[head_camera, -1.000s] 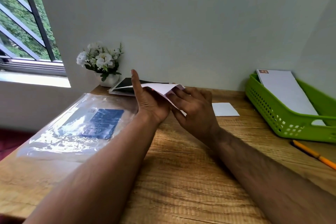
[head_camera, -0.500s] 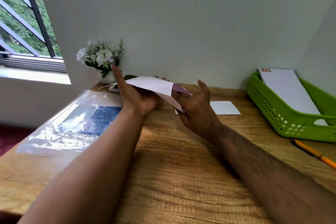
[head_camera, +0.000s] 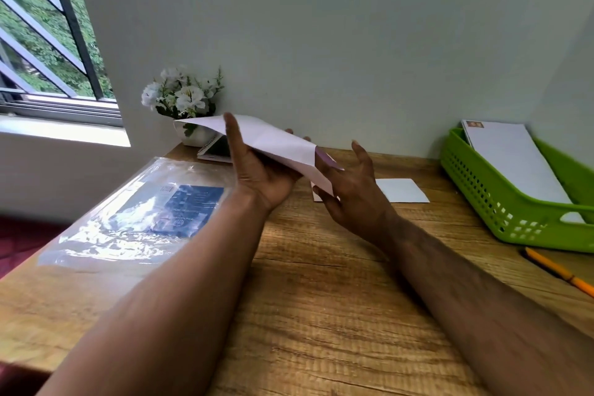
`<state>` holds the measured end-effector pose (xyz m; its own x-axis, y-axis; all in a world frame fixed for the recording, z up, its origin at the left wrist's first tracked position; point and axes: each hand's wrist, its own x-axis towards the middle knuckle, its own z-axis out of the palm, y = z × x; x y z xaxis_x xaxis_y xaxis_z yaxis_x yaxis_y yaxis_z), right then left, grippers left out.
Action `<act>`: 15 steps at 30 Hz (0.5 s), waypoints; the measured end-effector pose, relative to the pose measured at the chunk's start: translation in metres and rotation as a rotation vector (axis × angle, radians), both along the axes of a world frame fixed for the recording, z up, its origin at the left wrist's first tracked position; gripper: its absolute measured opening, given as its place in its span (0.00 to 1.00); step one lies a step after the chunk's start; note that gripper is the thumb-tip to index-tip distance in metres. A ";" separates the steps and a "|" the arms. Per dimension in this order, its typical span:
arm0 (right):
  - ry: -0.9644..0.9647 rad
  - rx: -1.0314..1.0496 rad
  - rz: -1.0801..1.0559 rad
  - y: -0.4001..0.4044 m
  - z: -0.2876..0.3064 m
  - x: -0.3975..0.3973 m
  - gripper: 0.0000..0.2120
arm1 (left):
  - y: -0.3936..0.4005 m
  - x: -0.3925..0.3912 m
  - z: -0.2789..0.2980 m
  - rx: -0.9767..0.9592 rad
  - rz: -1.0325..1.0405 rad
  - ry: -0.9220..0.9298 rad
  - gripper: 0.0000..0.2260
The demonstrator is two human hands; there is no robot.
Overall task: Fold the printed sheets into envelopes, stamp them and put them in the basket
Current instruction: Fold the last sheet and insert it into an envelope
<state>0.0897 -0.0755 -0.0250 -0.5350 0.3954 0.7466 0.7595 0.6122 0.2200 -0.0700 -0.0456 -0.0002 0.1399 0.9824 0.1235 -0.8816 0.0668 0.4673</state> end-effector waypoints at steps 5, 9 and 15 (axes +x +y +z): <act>0.099 -0.190 0.164 0.001 0.000 0.012 0.32 | 0.005 0.002 -0.005 0.010 0.034 -0.026 0.32; 0.459 -0.315 0.141 0.000 0.012 0.032 0.20 | 0.013 -0.012 -0.010 -0.034 0.068 -0.084 0.36; 0.164 -1.003 -0.464 0.009 0.015 0.088 0.30 | 0.012 -0.012 -0.012 -0.107 0.082 -0.098 0.34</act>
